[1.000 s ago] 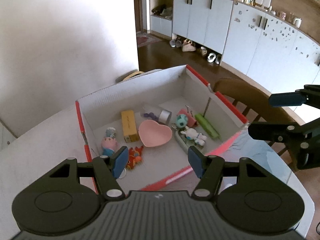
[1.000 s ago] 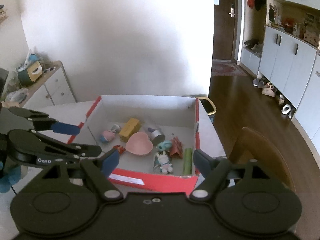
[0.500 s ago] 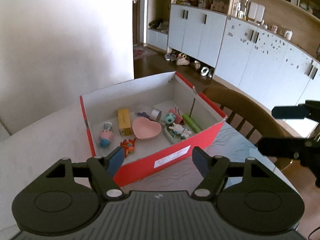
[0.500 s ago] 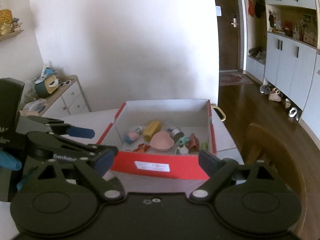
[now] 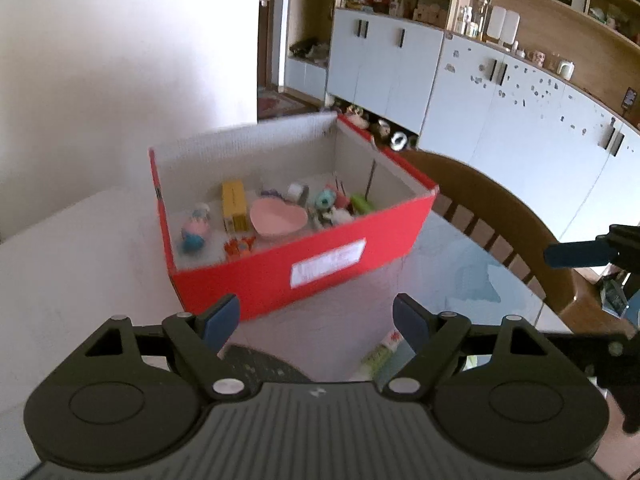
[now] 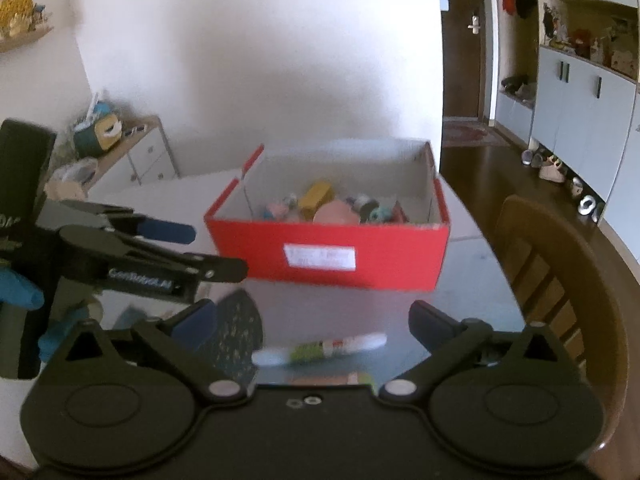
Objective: Organize rigid objects
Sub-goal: 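Grasp the white glue stick with the left tool while the right tool grasps the green-lidded jar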
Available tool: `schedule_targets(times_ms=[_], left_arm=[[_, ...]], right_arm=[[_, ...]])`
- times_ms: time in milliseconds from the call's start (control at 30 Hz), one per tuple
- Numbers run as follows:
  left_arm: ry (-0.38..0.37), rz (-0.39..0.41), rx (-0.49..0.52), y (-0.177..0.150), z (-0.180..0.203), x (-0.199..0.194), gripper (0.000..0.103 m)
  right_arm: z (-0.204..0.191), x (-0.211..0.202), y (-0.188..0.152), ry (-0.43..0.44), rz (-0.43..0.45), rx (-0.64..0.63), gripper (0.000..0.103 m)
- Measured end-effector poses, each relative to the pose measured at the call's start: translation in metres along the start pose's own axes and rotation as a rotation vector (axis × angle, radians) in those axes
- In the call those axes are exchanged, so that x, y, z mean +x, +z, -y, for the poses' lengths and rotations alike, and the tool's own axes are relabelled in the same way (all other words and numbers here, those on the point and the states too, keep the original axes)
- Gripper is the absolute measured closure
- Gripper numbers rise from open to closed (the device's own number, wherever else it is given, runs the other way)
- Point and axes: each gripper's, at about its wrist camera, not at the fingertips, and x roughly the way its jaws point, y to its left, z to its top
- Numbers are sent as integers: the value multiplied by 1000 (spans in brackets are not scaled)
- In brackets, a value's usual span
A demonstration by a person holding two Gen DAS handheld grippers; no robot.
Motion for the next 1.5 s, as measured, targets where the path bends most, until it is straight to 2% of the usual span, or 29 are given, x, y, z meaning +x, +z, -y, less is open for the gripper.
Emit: schedule_targets(times_ms=[133,367,600,900,1233,1500], left_arm=[[-21,-37,-20,-17,-1,16,19],[-42,-97,10,-44,6,43,19],[-38,-146,15,-58,12,67,19],[-45,-153,134,-63,26,87,19],[-61,-149,164,-61,28,101,20],[-64,-147,204,-55,38,110,41]], right_arm=[[-5,9,-19,-5,-43,-24,0],[-2,29,-45,-23,-113,-40,1],[0,48,-63,-36,-165,-38,1],[3,67,-73,-47,-193,-40,4],[7,79,-75,-60,-207,-21,14],[12,82,-75,-79,-207,-22,20]])
